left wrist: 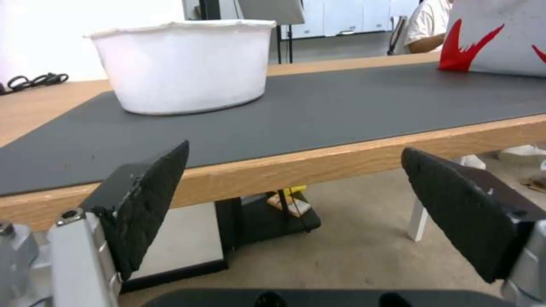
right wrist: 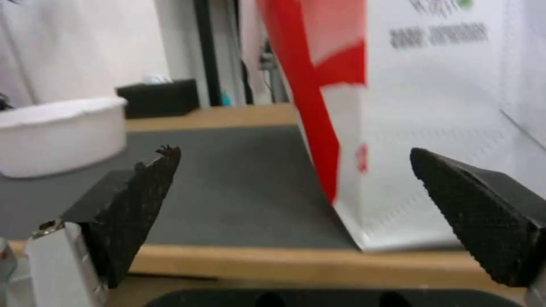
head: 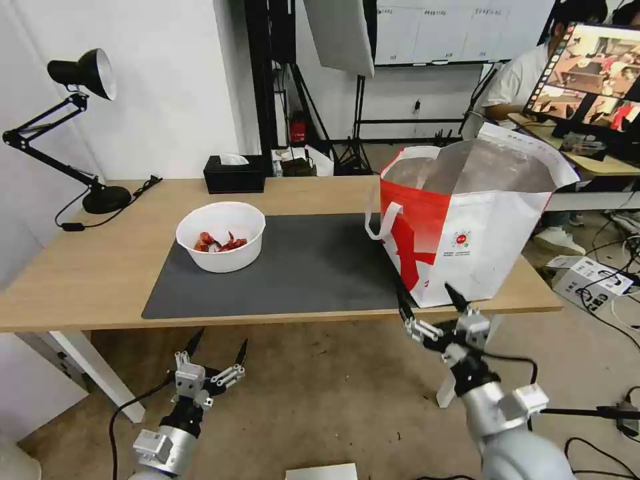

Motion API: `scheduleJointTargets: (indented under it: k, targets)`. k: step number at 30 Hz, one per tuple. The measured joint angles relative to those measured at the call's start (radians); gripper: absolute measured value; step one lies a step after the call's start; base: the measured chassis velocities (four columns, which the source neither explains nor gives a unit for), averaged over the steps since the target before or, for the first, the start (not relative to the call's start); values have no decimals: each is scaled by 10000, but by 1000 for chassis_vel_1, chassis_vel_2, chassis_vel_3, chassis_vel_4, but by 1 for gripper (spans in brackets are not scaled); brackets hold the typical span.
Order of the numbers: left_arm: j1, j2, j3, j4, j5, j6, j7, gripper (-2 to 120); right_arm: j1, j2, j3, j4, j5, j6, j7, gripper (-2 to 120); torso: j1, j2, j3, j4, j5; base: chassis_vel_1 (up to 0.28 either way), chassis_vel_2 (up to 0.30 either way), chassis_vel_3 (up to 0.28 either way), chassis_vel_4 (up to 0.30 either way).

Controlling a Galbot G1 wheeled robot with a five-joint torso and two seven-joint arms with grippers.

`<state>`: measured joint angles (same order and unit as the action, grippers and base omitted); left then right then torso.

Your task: Pick up the trash from the table and place it into the takeout bag.

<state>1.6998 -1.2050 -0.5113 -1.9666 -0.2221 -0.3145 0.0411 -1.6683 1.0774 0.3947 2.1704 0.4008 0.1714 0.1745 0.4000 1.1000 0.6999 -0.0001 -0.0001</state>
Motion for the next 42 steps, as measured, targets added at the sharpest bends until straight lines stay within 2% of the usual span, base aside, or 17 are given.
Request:
scheduleJointTargets:
  k: [11, 42]
  targets:
    - [51, -2, -22, -6, -6, 0, 0, 100, -427, 192, -51, -100, -688, -205, 948, 100, 0, 0, 1, 1, 0, 0, 0, 0, 0]
    - [73, 56, -54, -28, -17, 39, 1, 100, -602, 199, -288, 135, -1204, -349, 988, 100, 0, 0, 1, 2, 0, 0, 0, 0, 0]
